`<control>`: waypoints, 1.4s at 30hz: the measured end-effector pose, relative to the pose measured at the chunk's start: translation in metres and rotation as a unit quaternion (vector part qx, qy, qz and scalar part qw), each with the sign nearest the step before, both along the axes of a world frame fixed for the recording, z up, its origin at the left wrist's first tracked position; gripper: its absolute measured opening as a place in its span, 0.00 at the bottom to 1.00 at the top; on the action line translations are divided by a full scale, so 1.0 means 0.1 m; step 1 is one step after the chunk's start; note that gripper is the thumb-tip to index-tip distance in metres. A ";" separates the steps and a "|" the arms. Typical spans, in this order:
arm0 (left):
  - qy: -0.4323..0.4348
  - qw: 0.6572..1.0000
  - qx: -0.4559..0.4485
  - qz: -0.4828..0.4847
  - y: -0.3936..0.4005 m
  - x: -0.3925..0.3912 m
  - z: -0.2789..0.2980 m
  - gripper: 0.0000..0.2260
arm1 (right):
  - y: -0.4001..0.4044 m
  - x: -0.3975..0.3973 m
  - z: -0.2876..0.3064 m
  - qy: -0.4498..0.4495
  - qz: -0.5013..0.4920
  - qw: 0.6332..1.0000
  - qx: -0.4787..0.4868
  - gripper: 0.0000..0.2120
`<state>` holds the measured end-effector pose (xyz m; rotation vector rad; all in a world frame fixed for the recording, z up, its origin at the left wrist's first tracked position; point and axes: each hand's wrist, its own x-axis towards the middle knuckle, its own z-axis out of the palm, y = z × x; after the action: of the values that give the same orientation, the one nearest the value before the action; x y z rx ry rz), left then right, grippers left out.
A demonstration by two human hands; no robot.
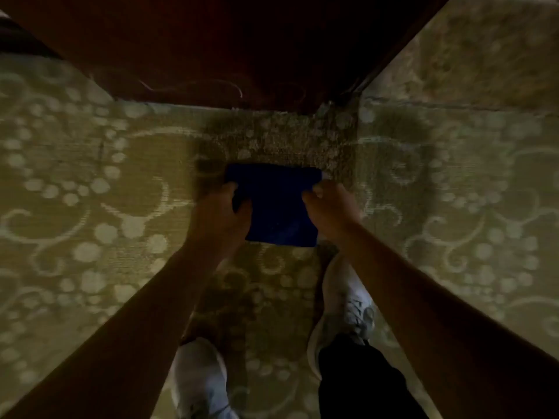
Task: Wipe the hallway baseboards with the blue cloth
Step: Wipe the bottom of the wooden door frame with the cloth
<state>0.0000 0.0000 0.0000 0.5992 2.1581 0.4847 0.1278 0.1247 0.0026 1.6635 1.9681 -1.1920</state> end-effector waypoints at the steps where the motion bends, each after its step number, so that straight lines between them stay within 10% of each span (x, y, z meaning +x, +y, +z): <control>1: -0.012 0.999 -0.007 0.034 0.03 -0.02 -0.14 0.22 | 0.02 -0.04 -0.11 -0.010 -0.010 1.000 -0.002 0.11; 9: -0.087 0.926 0.050 0.364 0.11 -0.05 -0.92 0.42 | -0.03 -0.06 -0.92 -0.006 -0.166 0.984 0.060 0.28; 16: -0.220 0.912 -0.035 0.344 0.27 0.00 -0.92 0.31 | -0.01 -0.09 -1.00 0.142 -0.327 0.921 -0.155 0.13; 23: -0.364 0.869 0.120 0.312 0.87 -0.13 -0.85 0.17 | 0.71 0.05 -0.71 0.316 -0.364 0.852 -0.207 0.05; 31: -0.428 0.832 0.068 0.348 1.67 0.34 -1.17 0.26 | 1.60 0.13 -0.80 0.234 -0.407 0.881 -0.055 0.07; 42: -0.330 0.862 0.143 0.357 1.93 0.56 -1.23 0.19 | 1.93 -0.24 -1.05 0.221 -0.336 0.914 0.039 0.06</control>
<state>0.0562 0.1934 -0.1227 -0.2506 1.5745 1.2253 0.1034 0.3173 -0.1027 2.3948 1.7098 -1.8878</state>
